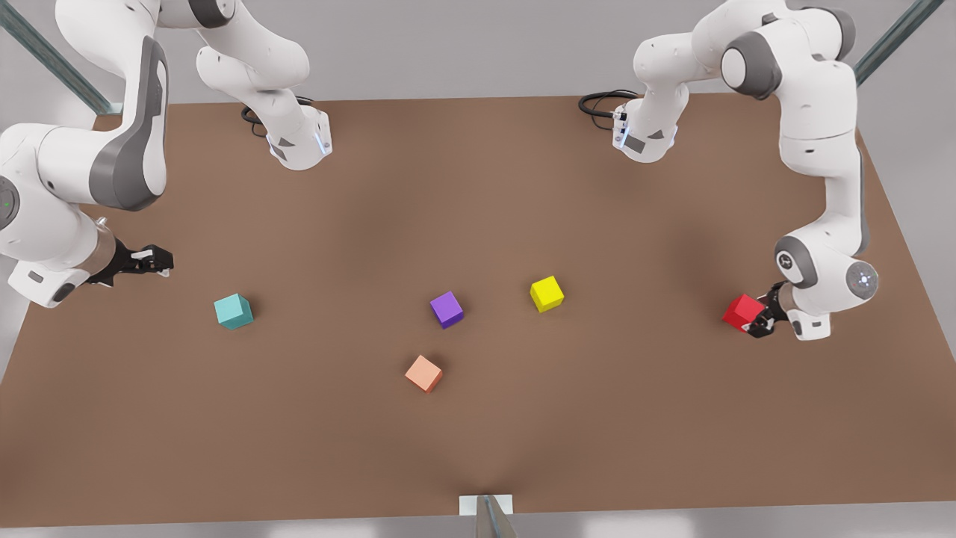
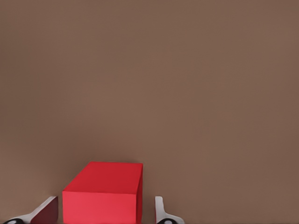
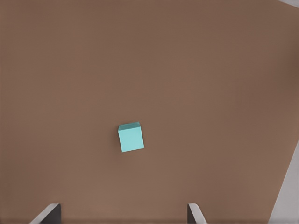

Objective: Pick up red wooden cube and pass to hand red wooden cube and place in blue wooden cube

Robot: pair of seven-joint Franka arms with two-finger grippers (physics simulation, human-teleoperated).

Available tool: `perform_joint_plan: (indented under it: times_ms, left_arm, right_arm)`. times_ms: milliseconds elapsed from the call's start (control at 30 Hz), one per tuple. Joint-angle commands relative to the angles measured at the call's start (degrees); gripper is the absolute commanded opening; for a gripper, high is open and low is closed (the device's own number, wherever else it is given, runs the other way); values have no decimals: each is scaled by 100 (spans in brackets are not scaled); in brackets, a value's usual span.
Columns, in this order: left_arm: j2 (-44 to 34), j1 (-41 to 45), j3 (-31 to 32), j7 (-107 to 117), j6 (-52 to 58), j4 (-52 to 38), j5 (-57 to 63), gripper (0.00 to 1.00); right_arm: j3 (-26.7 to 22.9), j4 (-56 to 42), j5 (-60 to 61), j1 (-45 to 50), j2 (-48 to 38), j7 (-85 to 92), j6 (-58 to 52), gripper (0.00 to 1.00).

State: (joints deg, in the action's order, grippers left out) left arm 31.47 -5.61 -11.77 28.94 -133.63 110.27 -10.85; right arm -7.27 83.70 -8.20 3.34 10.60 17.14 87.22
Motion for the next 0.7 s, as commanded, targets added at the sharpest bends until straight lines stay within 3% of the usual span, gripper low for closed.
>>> perform_joint_plan:
  times_ms: [0,233,267,300,433,467,533,600,667]
  left_arm:
    - [61,7,-1,648,-128,4,-31,100]
    - [299,34,8,648,-321,4,-136,98]
    - [299,42,8,639,-321,4,-374,69]
    - [299,60,17,631,-321,4,-383,50]
    - [264,86,26,622,-260,-145,-392,48]
    - [219,78,385,622,370,-583,-383,48]
    - [220,104,790,666,2745,-2386,-383,48]
    - [228,113,1896,674,3168,-3256,-681,48]
    - [421,122,3303,815,3212,-3468,-1517,49]
  right_arm:
    - [-3,-2,3,0,-5,44,-21,100]
    - [-3,6,3,0,3,44,-30,100]
    - [-3,-2,3,0,38,44,-38,100]
    - [-3,-2,3,9,47,44,-38,100]
    - [-3,-2,3,9,47,44,-47,100]
    - [-3,-2,3,9,47,44,-47,100]
    - [-3,-11,29,0,91,18,-38,100]
    - [-3,-178,91,18,82,53,-56,100]
    - [41,-213,459,70,214,105,-38,100]
